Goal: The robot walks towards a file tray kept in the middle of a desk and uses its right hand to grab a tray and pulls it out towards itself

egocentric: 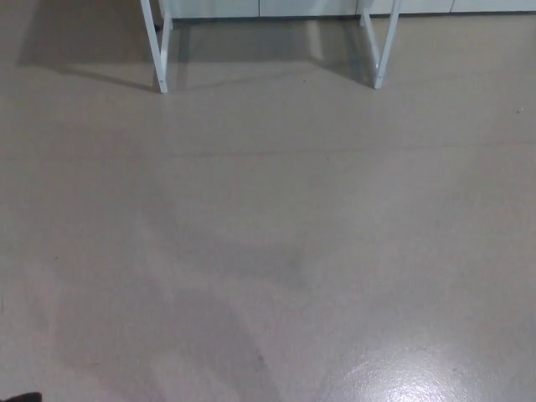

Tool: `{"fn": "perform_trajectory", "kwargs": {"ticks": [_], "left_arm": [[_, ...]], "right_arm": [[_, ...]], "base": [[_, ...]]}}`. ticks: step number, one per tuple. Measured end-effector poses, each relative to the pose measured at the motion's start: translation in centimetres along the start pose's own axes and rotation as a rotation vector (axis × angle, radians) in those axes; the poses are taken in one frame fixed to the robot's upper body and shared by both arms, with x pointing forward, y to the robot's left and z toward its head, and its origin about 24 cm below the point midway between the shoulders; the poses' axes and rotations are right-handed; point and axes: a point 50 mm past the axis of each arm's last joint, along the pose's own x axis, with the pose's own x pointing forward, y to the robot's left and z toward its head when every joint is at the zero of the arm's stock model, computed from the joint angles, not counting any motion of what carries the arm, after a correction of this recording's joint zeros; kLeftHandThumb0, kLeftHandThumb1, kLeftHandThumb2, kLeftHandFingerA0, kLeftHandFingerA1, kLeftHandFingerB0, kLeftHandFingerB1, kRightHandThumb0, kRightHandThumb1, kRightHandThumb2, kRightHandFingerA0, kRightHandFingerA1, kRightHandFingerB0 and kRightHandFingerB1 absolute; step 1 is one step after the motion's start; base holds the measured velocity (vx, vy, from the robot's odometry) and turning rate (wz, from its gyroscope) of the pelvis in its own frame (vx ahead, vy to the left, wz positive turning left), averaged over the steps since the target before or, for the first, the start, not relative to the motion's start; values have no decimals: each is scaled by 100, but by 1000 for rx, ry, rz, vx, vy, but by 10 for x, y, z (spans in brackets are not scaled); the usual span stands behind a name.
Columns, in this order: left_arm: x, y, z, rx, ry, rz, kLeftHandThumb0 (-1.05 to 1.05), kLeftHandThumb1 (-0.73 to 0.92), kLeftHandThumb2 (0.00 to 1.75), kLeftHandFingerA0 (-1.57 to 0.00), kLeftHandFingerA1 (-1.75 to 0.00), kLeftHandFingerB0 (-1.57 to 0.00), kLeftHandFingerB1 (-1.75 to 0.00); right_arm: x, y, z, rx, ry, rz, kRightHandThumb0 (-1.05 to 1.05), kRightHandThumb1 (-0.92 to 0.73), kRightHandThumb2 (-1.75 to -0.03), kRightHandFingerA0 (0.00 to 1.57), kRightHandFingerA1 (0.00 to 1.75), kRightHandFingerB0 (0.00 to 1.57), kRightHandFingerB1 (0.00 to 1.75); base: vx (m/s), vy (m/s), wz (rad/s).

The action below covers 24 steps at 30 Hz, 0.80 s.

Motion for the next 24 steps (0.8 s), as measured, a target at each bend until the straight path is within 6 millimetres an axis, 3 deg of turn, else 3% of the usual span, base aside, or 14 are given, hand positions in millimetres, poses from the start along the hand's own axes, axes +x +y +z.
{"fn": "perform_trajectory", "kwargs": {"ticks": [18,24], "left_arm": [[-4,5,-1,-29,-47,-61,-8,42,89,-25,-55,-17,-58],[-4,5,-5,-21,-32,-67,-9,42,89,-24,-55,-18,-59]], "right_arm": [[-9,-5,-7,52,-47,25,-20,-34,-83,45,66,18,52],[-9,-1,-8,42,-49,35,-19,-34,-83,47,67,19,53]], "base": [[6,5,4],[130,283,-10]]}}
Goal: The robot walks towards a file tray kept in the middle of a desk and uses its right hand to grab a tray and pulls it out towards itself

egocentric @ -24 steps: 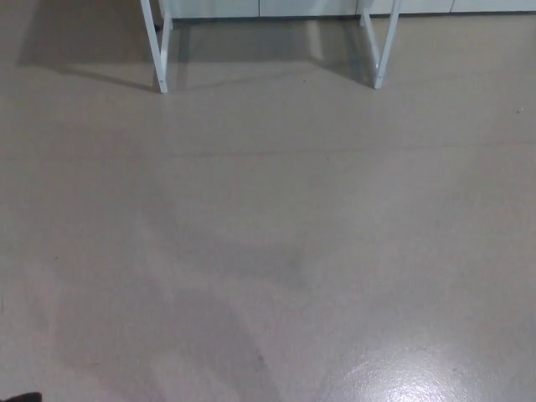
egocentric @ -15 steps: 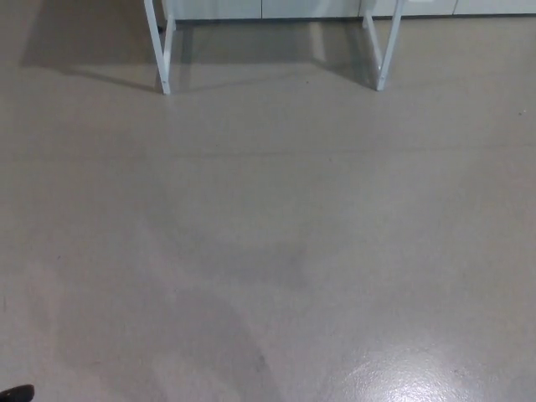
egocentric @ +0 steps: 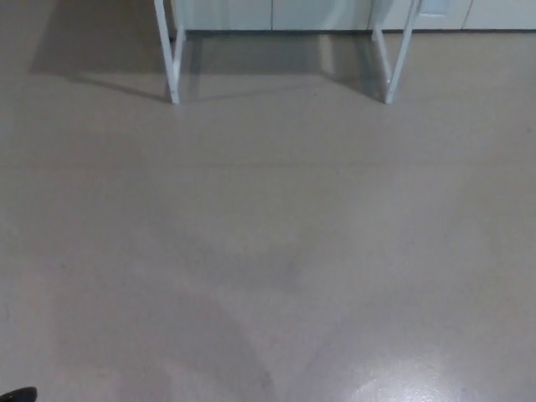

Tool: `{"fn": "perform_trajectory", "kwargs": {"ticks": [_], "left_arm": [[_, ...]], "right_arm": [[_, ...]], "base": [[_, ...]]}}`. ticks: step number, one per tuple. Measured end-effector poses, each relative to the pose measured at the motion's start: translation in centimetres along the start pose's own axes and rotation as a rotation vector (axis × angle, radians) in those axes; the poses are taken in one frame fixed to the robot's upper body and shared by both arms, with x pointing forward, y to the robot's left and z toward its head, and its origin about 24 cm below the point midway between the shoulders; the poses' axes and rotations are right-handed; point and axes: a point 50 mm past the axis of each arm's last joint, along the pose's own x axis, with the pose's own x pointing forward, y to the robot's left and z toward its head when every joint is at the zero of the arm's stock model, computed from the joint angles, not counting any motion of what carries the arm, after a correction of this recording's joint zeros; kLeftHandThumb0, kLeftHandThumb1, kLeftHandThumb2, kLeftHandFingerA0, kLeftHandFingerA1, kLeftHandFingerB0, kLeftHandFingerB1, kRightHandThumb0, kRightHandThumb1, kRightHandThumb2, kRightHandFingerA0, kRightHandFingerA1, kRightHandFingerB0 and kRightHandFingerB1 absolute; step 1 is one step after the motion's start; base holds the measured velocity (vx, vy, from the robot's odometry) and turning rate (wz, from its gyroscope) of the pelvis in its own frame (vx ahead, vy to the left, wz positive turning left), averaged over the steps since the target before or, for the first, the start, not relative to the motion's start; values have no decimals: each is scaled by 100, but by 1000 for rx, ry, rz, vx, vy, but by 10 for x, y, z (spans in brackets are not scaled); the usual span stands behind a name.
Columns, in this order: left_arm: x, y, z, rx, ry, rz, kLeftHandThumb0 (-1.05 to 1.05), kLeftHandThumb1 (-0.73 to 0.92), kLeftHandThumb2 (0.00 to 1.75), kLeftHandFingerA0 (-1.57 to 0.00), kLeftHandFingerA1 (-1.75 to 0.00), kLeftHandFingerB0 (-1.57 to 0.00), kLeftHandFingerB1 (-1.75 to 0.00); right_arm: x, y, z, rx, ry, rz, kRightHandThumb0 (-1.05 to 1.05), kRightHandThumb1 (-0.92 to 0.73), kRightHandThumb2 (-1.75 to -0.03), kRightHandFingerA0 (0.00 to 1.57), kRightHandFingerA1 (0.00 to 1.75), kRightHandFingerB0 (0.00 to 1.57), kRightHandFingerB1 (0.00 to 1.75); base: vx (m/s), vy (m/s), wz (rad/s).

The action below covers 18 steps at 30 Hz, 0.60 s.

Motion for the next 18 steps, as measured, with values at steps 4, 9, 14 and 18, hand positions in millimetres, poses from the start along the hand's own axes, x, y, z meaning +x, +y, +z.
{"fn": "perform_trajectory", "kwargs": {"ticks": [4,9,14,18], "left_arm": [[-1,7,7,21,-21,16,-10,42,89,-25,-55,-18,-58],[-1,6,6,33,-19,10,-9,42,89,-25,-55,-17,-58],[-1,6,4,34,-13,11,-7,42,89,-25,-55,-20,-60],[1,2,6,34,-18,0,-8,42,89,-24,-55,-18,-59]], "right_arm": [[-1,4,-5,-2,15,12,-22,-51,-54,56,58,28,41],[-1,4,-4,-2,10,13,-22,-51,-54,59,59,27,40],[-1,4,-5,-2,14,13,-23,-51,-54,59,59,28,40],[-1,3,-6,-11,18,13,-24,-51,-54,59,59,28,40]], "base": [[212,278,-4],[256,25,9],[274,-149,14],[398,-296,54]]}}
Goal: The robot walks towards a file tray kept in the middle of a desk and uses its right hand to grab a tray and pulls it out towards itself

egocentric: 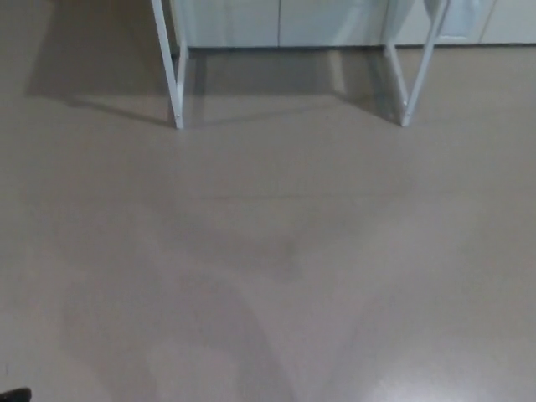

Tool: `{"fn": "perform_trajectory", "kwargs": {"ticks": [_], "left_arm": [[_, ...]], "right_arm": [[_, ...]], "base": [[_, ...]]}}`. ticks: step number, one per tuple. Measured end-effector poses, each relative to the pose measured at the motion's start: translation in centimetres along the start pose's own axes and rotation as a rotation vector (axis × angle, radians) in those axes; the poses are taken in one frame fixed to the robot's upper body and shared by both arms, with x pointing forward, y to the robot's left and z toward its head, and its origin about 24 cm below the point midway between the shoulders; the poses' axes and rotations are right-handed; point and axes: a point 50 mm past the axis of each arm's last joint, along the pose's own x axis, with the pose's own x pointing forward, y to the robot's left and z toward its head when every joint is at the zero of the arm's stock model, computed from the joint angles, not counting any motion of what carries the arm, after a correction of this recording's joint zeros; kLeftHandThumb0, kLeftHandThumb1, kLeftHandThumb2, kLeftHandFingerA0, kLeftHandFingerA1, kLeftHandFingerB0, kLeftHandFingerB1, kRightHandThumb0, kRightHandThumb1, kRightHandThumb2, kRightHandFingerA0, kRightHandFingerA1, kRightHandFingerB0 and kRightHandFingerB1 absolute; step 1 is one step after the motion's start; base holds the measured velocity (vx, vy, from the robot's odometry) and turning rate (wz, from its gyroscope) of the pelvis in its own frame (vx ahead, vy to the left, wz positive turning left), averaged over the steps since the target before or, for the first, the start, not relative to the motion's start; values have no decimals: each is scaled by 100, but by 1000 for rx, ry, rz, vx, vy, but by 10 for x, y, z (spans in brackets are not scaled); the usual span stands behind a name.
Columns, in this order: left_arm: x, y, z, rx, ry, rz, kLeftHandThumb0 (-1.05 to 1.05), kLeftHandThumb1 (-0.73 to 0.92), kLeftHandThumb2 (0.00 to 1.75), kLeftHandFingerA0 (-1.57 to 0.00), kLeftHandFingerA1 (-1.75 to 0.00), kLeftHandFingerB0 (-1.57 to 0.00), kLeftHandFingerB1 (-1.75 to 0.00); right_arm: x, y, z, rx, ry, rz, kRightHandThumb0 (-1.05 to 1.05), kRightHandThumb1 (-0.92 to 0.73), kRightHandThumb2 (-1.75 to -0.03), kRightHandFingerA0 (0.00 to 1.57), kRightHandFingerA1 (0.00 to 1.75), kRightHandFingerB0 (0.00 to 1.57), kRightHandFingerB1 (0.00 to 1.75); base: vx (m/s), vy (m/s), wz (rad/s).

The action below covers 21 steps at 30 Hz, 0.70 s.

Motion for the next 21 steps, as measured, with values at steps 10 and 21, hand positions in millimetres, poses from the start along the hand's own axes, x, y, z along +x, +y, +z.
{"fn": "perform_trajectory", "kwargs": {"ticks": [10,21], "left_arm": [[-1,-1,-3,17,7,-7,-12,60,57,-36,-40,-26,-58],[0,4,5,41,-16,6,-18,59,58,-37,-41,-27,-58]], "right_arm": [[1,-2,3,-18,-14,-2,-28,-52,-56,57,57,28,41],[0,3,0,-18,-10,11,-23,-52,-55,58,57,28,40]], "base": [[356,-65,-1],[473,109,-11]]}}
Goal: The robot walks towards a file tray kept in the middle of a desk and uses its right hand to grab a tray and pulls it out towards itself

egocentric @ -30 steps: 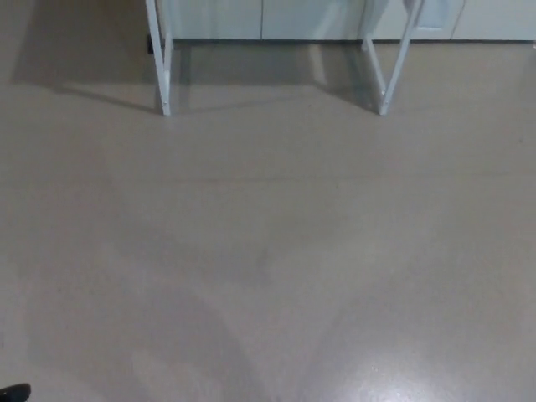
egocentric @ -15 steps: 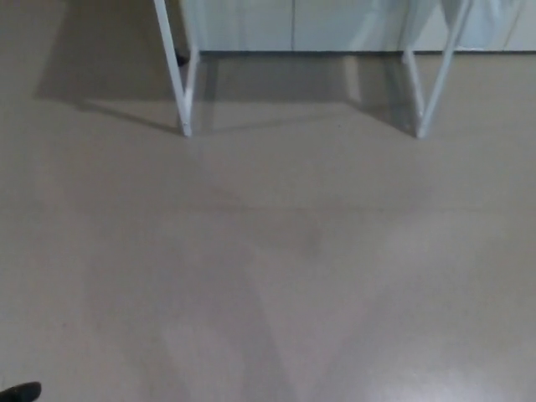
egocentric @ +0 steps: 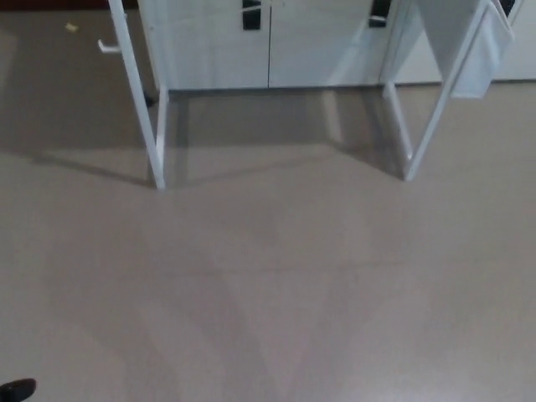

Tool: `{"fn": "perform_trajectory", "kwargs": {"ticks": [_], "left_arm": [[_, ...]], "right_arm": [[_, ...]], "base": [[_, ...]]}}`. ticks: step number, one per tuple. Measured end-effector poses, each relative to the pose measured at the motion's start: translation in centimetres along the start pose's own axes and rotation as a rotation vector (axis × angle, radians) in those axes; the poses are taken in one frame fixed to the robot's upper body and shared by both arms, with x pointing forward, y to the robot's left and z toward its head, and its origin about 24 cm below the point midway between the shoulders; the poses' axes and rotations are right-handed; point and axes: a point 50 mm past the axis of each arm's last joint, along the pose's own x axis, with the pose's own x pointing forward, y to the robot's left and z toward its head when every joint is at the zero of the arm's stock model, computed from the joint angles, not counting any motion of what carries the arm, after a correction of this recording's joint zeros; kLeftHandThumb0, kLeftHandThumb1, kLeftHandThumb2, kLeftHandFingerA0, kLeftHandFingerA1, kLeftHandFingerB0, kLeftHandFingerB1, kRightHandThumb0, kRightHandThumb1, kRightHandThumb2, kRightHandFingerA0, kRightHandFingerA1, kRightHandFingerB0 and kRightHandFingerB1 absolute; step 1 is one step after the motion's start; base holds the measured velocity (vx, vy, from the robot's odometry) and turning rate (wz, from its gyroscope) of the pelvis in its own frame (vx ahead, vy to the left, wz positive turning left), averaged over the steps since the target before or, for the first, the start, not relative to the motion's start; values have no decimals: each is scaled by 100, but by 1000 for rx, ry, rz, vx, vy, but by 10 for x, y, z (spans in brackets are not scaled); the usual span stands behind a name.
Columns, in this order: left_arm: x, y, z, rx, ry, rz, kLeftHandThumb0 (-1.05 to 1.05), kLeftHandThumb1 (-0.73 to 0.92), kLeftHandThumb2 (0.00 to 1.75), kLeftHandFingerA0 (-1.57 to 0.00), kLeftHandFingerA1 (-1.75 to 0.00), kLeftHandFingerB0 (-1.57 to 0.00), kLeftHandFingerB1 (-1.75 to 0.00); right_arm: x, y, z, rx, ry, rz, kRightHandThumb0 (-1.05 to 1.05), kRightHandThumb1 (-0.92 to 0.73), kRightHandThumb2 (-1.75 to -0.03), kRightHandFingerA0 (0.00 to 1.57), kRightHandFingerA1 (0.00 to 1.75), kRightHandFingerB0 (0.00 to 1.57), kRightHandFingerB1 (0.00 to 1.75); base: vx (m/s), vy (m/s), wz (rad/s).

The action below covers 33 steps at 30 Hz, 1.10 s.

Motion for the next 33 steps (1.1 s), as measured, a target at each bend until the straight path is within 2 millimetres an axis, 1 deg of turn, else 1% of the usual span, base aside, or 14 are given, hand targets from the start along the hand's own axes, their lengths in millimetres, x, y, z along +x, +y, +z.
{"fn": "perform_trajectory", "kwargs": {"ticks": [9,10,12,14,15,18,19,20,23,24,26,27,30,33], "left_arm": [[-1,1,-3,22,11,3,-17,60,59,-39,-42,-29,-58],[-1,-1,-1,23,4,-1,-18,59,59,-39,-42,-29,-57],[-3,0,-4,29,3,1,-17,58,57,-41,-41,-30,-56],[-8,1,-17,34,35,2,-17,57,57,-44,-41,-32,-55],[-11,2,-25,39,57,4,-9,43,97,-30,-60,-30,-64],[-18,3,-39,50,93,12,-10,44,97,-29,-60,-29,-63],[-19,3,-41,54,99,14,-10,43,96,-29,-60,-29,-63],[-20,3,-44,60,104,15,-20,57,56,-42,-40,-31,-55],[-22,2,-46,74,105,14,-16,58,57,-42,-40,-31,-53],[-21,3,-44,79,93,15,-18,58,57,-43,-40,-32,-53],[-22,6,-44,85,95,23,-18,58,57,-43,-40,-32,-53],[-22,7,-45,87,95,25,-19,57,57,-44,-40,-32,-54],[-22,7,-46,86,96,26,-20,58,57,-45,-42,-32,-56],[-23,7,-48,84,105,27,-20,57,57,-47,-42,-33,-57]], "right_arm": [[0,1,0,-3,1,2,-23,-52,-55,56,56,30,40],[1,-1,2,-9,-8,-3,-20,-35,-84,51,68,20,53],[0,-2,1,-13,-7,-5,-29,-52,-56,55,57,29,41],[-5,-4,-5,-16,8,-11,-30,-52,-56,54,56,29,41],[-9,-6,-13,-18,30,-18,-30,-51,-55,55,54,31,40],[-19,-10,-28,-22,79,-31,-31,-52,-57,55,59,30,43],[-21,-10,-31,-22,90,-34,-32,-52,-57,55,59,29,43],[-24,-11,-35,-21,104,-38,-30,-51,-56,54,58,29,43],[-27,-11,-43,-16,131,-42,-33,-52,-56,53,58,29,42],[-25,-9,-41,-16,122,-35,-24,-34,-84,46,67,19,53],[-25,-7,-41,-22,116,-27,-24,-34,-84,46,67,19,53],[-26,-6,-42,-24,116,-25,-31,-52,-56,53,58,29,42],[-29,-6,-46,-28,129,-23,-30,-52,-55,54,56,29,40],[-30,-6,-47,-34,133,-22,-24,-36,-85,46,67,18,52]], "base": [[440,-97,34],[472,-132,51],[465,-143,6],[402,-126,-11],[370,-96,-5],[378,1,-15],[305,35,-22],[395,49,-20],[425,102,-26],[382,67,-32],[317,49,-16],[247,-9,-8],[208,-63,8],[153,-141,11]]}}
